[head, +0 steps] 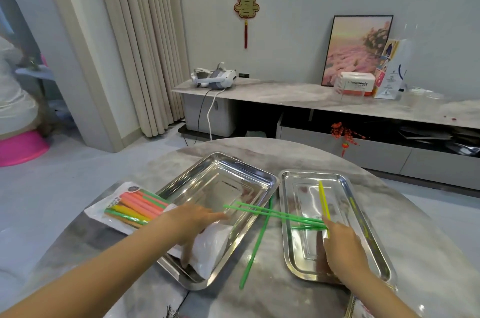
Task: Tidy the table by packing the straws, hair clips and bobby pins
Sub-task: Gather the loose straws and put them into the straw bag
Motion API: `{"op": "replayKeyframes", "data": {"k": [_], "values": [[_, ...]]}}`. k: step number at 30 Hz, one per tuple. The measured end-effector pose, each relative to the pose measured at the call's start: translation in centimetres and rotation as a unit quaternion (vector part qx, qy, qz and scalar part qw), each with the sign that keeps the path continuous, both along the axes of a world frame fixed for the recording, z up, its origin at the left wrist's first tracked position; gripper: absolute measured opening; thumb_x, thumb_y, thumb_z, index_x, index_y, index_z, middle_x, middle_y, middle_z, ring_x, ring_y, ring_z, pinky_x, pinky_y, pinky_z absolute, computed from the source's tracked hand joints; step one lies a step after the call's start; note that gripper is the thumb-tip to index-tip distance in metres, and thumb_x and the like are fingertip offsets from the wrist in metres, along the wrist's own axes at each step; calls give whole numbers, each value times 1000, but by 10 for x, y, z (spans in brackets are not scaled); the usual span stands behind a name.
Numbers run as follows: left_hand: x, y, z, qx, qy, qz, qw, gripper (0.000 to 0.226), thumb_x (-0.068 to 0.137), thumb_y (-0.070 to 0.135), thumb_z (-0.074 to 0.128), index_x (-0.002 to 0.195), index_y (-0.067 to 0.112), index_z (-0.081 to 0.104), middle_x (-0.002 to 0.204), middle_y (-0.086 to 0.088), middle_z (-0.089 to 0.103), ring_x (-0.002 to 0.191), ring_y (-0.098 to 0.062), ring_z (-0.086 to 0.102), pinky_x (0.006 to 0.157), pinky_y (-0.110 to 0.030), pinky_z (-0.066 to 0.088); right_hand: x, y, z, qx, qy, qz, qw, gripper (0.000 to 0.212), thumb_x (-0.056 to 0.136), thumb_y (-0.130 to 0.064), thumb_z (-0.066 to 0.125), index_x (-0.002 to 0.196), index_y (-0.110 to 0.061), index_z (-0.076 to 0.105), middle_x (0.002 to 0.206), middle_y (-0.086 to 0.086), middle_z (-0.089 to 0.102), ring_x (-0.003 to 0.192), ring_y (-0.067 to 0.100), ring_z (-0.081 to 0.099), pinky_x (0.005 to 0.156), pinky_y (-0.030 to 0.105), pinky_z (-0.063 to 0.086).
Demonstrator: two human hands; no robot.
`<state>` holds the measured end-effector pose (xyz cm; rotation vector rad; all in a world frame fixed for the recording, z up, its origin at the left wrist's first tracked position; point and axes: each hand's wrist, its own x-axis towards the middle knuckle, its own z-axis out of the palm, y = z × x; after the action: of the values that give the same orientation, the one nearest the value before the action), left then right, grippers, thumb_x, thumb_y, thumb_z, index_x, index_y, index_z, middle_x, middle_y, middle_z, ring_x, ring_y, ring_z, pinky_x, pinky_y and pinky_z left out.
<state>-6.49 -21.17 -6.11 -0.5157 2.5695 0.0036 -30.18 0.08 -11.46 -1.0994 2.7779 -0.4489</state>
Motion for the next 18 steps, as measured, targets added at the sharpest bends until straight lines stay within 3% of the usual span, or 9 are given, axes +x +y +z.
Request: {"op": "replayKeyframes", "data": {"k": [3,5,7,9,11,13,15,18], "values": [[-7,2,12,81,3,66,995,128,47,43,90,144,48,6,147,9,33,130,-20,40,106,-40,37,1,-1,1,-64,-8,-34,997,38,84,3,45,113,-8,66,92,20,66,90,39,60,69,38,48],[-21,8,20,112,54,87,988,113,53,53,84,144,42,17,144,9,34,130,-18,39,106,-40,38,0,-1,2,-93,-20,-60,994,34,78,6,48,100,-5,71,84,22,65,82,40,61,65,40,49],[-40,15,22,62,136,50,988,85,70,57,70,141,31,31,137,6,40,124,-17,43,101,-38,41,1,0,4,-138,-43,-80,986,28,77,7,55,96,-4,73,80,23,65,76,40,62,62,40,50],[-62,25,15,-11,232,-25,972,56,83,45,63,132,20,49,128,0,48,117,-19,48,93,-36,45,3,2,8,-185,-58,-81,978,25,76,7,60,94,-3,73,83,23,66,76,40,63,64,42,52],[-84,36,5,-90,303,-112,942,41,71,30,77,108,14,67,107,-5,61,97,-24,59,75,-35,54,5,5,12,-227,-64,-69,969,28,77,10,60,96,-6,73,87,20,68,76,37,64,65,42,52],[-106,45,-7,-145,282,-151,936,48,47,27,87,92,21,73,91,-1,67,81,-20,65,63,-26,55,7,7,14,-255,-73,-59,962,31,79,11,59,97,-10,73,80,13,66,66,28,62,58,31,52],[-125,51,-22,-174,268,-160,934,67,35,24,89,100,26,71,93,2,68,82,-17,65,67,-22,53,9,9,16,-276,-80,-51,957,32,79,12,61,94,-13,72,72,6,61,54,14,56,48,10,42],[-140,61,-35,-162,241,-164,943,78,29,20,89,105,26,68,90,4,67,82,-14,65,71,-21,52,9,13,15,-281,-95,-46,954,37,79,11,63,92,-24,69,74,6,65,60,21,59,47,6,40]]}}
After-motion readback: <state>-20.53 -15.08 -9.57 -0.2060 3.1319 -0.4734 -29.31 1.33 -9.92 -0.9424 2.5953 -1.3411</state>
